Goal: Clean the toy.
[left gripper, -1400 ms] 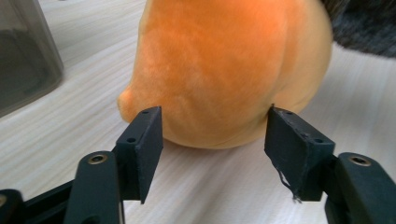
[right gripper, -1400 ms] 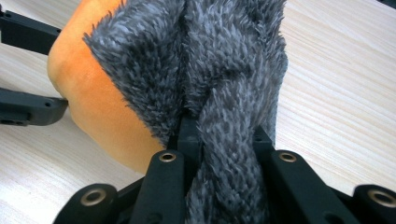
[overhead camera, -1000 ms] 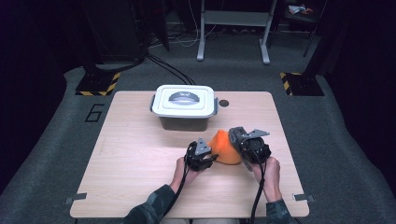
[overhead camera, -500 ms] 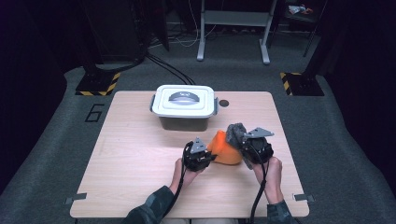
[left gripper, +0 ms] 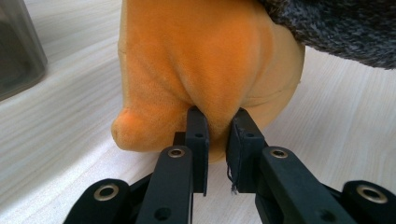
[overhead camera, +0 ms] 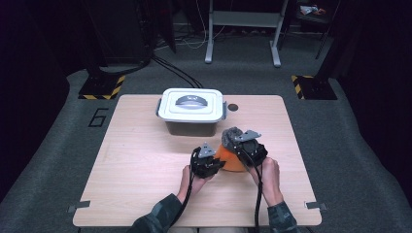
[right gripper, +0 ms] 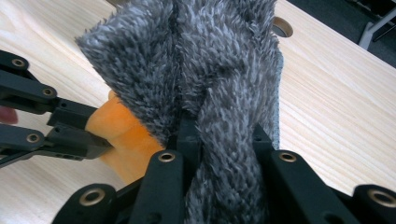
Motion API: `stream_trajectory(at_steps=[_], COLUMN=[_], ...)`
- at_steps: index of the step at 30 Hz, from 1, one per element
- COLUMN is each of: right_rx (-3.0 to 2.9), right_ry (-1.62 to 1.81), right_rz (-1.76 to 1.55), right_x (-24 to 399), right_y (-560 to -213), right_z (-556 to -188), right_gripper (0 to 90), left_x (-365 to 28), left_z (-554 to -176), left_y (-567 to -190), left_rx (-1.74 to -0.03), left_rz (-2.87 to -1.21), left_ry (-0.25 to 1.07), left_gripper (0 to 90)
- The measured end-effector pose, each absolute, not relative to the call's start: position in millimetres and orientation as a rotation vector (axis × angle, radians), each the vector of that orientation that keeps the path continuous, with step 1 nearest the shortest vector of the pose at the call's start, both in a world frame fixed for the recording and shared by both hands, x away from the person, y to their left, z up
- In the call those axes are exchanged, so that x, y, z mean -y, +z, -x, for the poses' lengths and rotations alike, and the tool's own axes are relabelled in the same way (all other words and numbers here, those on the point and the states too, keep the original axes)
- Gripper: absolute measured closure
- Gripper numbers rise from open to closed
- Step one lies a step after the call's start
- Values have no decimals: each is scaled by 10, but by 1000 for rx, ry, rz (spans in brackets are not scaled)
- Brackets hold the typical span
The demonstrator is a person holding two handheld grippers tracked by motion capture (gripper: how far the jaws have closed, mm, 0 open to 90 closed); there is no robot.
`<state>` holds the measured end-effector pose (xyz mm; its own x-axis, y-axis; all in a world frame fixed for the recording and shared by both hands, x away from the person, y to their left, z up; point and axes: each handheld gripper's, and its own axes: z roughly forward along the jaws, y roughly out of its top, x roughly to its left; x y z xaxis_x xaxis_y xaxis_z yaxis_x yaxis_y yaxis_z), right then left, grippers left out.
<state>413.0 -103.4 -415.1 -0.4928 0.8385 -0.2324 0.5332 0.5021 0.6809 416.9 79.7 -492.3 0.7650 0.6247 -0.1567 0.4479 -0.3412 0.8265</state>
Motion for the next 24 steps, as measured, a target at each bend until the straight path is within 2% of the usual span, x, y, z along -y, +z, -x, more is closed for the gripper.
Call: stream_trajectory(at_steps=[12, 24], right_rx=[-2165, -2135], right_ry=[752, 722], right_rz=[-1219, -1411], right_x=[1294, 1704], right_y=[-4207, -4518], right_z=[-4135, -4201], right_gripper=[742, 744], left_x=[-785, -808], left_z=[-4192, -4210], left_y=[-4929, -4947], left_rx=[-813, -836], left_rz=[-1975, -1967], left_ry=[227, 217], left_gripper=[798, 798])
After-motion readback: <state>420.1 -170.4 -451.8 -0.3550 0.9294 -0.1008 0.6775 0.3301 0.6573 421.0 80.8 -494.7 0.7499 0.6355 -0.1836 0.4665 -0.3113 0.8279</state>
